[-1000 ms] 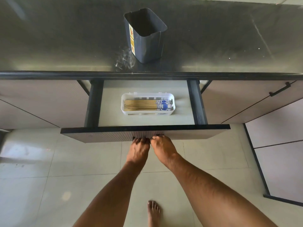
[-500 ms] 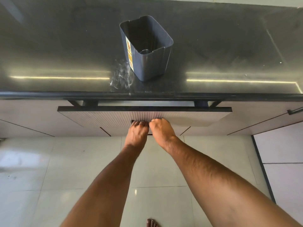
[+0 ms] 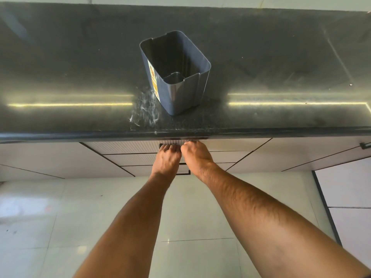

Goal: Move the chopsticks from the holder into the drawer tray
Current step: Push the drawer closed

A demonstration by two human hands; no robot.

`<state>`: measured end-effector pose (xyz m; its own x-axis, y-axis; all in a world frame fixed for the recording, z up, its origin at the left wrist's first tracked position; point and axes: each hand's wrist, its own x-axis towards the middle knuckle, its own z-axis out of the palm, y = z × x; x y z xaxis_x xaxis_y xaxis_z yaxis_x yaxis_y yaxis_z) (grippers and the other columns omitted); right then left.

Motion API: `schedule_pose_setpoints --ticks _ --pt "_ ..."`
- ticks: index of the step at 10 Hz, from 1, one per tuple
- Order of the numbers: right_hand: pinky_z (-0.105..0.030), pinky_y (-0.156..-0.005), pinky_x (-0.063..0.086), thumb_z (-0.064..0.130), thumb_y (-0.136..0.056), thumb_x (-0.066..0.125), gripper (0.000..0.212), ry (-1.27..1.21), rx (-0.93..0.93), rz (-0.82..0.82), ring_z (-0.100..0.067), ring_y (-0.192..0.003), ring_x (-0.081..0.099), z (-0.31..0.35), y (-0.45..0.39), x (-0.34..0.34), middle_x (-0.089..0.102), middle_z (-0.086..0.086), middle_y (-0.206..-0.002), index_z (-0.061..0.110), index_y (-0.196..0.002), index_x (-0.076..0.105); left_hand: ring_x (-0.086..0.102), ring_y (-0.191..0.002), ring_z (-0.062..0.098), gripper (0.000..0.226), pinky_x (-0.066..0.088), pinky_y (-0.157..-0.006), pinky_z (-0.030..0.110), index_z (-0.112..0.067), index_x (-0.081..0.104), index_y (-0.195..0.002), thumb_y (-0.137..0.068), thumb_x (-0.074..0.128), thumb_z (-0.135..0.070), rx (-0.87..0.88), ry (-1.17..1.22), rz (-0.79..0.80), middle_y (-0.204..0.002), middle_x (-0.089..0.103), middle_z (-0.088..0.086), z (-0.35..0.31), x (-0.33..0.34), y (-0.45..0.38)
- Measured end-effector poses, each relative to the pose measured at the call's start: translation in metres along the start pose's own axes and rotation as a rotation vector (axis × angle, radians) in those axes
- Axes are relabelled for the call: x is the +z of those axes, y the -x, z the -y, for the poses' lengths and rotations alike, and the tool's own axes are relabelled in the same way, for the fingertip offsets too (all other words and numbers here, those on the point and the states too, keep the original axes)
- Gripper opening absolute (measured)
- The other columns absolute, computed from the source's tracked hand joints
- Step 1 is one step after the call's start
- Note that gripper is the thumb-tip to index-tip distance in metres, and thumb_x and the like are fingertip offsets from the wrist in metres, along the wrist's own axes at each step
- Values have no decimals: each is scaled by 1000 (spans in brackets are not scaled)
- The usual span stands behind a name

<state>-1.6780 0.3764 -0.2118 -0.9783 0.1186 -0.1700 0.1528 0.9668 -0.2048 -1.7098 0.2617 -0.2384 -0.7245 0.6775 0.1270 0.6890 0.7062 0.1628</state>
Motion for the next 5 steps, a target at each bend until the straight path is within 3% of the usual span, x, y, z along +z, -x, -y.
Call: schedule_pose_setpoints --ticks 1,2,4,5 --pt "-37 -88 58 13 -88 75 27 -10 11 -24 -29 -96 71 1 -1 4 72 -16 -106 6 -113 69 72 -76 33 35 60 -80 41 2 75 -92 -60 84 10 0 -14 3 -82 74 17 2 4 -1" --pt "-34 -86 57 12 -90 72 22 -1 16 -12 -26 -95 71 0 -3 4 73 -13 -106 9 -111 69 71 -94 30 38 54 -94 39 -2 72 -109 -73 79 4 -16 -28 80 -100 74 15 4 6 -1" --pt "-39 -101 52 9 -96 59 30 -125 19 -21 -26 -113 62 4 16 -4 64 -12 -123 8 -126 61 58 -115 29 51 43 -107 39 -5 55 -134 -85 67 2 18 -79 110 -126 61 13 8 -4 1" --pt "-39 -109 47 9 -92 64 47 39 -16 -108 -26 -125 54 6 28 2 55 -14 -135 7 -137 51 55 -111 29 46 44 -106 41 -1 54 -132 -87 65 -1 21 -167 25 -121 59 14 7 -10 14"
